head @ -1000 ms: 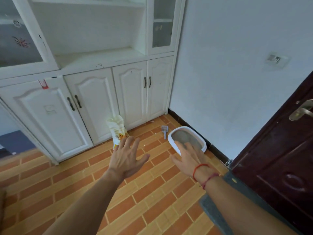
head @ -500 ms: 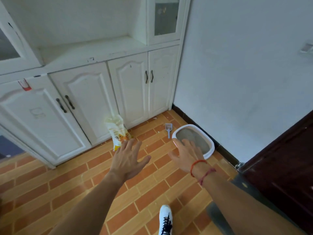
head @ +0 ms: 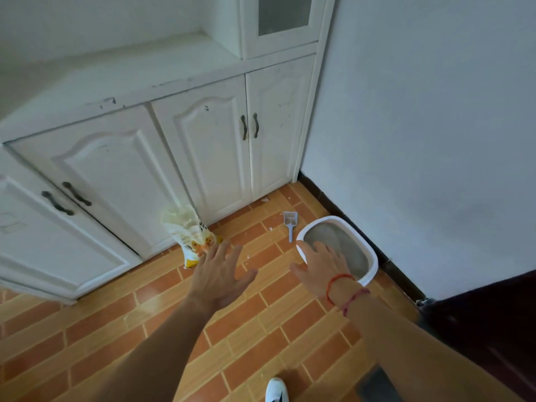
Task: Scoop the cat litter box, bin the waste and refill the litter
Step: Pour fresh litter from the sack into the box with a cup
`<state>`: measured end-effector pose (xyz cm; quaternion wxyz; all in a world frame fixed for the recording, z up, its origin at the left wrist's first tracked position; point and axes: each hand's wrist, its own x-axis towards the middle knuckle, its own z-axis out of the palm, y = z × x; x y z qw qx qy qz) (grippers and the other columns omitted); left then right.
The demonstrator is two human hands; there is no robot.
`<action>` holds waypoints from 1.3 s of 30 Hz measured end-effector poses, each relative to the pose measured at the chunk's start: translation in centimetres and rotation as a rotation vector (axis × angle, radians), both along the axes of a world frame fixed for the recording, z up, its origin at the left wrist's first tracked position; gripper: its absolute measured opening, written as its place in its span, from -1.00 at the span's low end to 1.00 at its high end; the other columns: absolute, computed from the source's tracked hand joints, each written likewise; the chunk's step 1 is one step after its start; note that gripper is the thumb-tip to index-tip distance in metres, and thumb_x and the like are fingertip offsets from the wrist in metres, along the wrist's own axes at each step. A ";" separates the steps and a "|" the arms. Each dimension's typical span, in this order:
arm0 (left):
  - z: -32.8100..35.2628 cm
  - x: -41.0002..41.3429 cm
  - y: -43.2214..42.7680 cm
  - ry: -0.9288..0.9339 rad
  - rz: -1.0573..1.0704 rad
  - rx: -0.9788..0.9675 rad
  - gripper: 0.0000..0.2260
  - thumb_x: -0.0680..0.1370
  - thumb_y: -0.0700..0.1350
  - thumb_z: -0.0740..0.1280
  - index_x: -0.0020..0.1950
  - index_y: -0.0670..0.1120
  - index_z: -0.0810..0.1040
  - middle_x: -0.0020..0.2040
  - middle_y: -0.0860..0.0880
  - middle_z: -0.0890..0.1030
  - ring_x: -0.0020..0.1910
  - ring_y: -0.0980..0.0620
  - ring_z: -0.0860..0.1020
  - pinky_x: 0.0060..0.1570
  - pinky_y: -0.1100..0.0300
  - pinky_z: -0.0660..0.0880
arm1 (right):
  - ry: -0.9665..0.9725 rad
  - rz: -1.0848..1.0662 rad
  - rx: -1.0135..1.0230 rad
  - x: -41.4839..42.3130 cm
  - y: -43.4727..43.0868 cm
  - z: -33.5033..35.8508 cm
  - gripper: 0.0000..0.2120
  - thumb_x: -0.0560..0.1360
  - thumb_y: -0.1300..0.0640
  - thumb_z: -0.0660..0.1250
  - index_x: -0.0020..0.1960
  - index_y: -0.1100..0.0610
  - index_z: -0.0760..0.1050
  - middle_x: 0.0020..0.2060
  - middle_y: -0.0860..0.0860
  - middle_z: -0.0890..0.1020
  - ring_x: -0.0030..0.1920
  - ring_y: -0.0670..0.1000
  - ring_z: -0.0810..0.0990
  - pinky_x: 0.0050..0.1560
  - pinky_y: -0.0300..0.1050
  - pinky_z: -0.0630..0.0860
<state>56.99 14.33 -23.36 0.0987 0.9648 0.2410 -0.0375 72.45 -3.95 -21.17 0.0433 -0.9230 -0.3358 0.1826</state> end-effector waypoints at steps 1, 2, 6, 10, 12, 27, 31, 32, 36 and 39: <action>-0.2 1.0 0.6 -0.008 0.001 -0.004 -0.24 0.45 0.43 -0.07 0.47 0.01 0.36 0.45 -0.10 0.40 0.41 -0.17 0.36 0.32 -0.11 0.38 | 0.012 -0.001 0.000 0.8 0.6 -0.2 -0.50 0.50 -0.23 0.12 0.40 -0.12 0.24 0.18 0.07 0.47 0.19 0.15 0.44 0.20 0.13 0.40; -0.4 1.9 1.1 -0.011 0.004 -0.010 -0.26 0.46 0.42 -0.05 0.46 0.01 0.37 0.43 -0.11 0.41 0.39 -0.18 0.38 0.29 -0.12 0.40 | 0.017 0.001 -0.002 1.7 1.2 -0.5 -0.50 0.50 -0.23 0.12 0.40 -0.12 0.24 0.19 0.07 0.47 0.19 0.15 0.43 0.19 0.13 0.40; -1.9 5.0 3.1 -0.012 -0.020 -0.058 -0.31 0.48 0.39 0.01 0.45 0.00 0.37 0.41 -0.10 0.42 0.37 -0.18 0.38 0.27 -0.14 0.42 | 0.026 0.006 -0.035 4.7 3.6 -1.7 -0.48 0.52 -0.23 0.12 0.44 -0.12 0.23 0.23 0.08 0.47 0.23 0.14 0.43 0.23 0.12 0.38; -3.7 7.7 6.2 0.001 -0.052 -0.083 -0.31 0.49 0.41 -0.01 0.45 0.01 0.35 0.40 -0.06 0.41 0.39 -0.15 0.36 0.29 -0.13 0.41 | 0.045 -0.005 -0.078 7.7 6.5 -3.4 -0.46 0.51 -0.25 0.12 0.43 -0.11 0.23 0.25 0.09 0.46 0.24 0.15 0.42 0.24 0.14 0.37; -4.6 9.4 8.3 0.000 -0.063 -0.099 -0.31 0.49 0.40 -0.01 0.46 0.01 0.34 0.41 -0.06 0.40 0.40 -0.15 0.35 0.30 -0.13 0.40 | 0.048 -0.018 -0.090 9.2 8.3 -4.2 -0.44 0.51 -0.27 0.11 0.45 -0.10 0.22 0.27 0.09 0.45 0.25 0.15 0.42 0.26 0.15 0.36; -11.8 19.6 21.1 0.097 -0.017 -0.261 -0.26 0.45 0.42 -0.02 0.46 -0.02 0.34 0.44 -0.08 0.39 0.44 -0.18 0.31 0.30 -0.17 0.40 | 0.093 -0.036 -0.131 19.0 21.0 -9.6 -0.41 0.53 -0.24 0.15 0.50 -0.06 0.17 0.31 0.07 0.43 0.26 0.12 0.42 0.23 0.10 0.41; -13.2 20.9 22.3 0.111 0.021 -0.255 -0.28 0.46 0.40 0.01 0.44 -0.02 0.39 0.41 -0.12 0.44 0.40 -0.19 0.36 0.27 -0.18 0.43 | 0.143 -0.017 -0.134 21.1 23.1 -11.1 -0.39 0.54 -0.23 0.14 0.52 -0.05 0.12 0.39 0.08 0.36 0.32 0.14 0.37 0.25 0.11 0.37; -13.4 21.1 22.5 0.109 0.041 -0.257 -0.29 0.46 0.40 0.02 0.43 -0.03 0.41 0.40 -0.12 0.45 0.39 -0.19 0.38 0.26 -0.18 0.44 | 0.153 -0.001 -0.141 21.5 23.5 -11.6 -0.39 0.55 -0.23 0.14 0.53 -0.04 0.11 0.40 0.08 0.34 0.34 0.14 0.35 0.27 0.12 0.36; -14.3 20.9 23.0 0.108 0.145 -0.271 -0.31 0.47 0.38 0.06 0.40 -0.05 0.44 0.39 -0.12 0.46 0.38 -0.20 0.40 0.24 -0.17 0.45 | 0.229 0.076 -0.160 22.5 25.4 -13.8 -0.38 0.55 -0.23 0.13 0.53 -0.04 0.09 0.43 0.11 0.32 0.39 0.15 0.31 0.31 0.14 0.35; -15.3 20.3 23.8 0.118 0.237 -0.281 -0.30 0.45 0.38 0.05 0.42 -0.03 0.40 0.40 -0.11 0.45 0.38 -0.19 0.40 0.25 -0.14 0.44 | 0.266 0.109 -0.139 23.0 27.3 -15.3 -0.36 0.53 -0.24 0.14 0.53 -0.06 0.10 0.41 0.10 0.35 0.37 0.17 0.33 0.30 0.14 0.35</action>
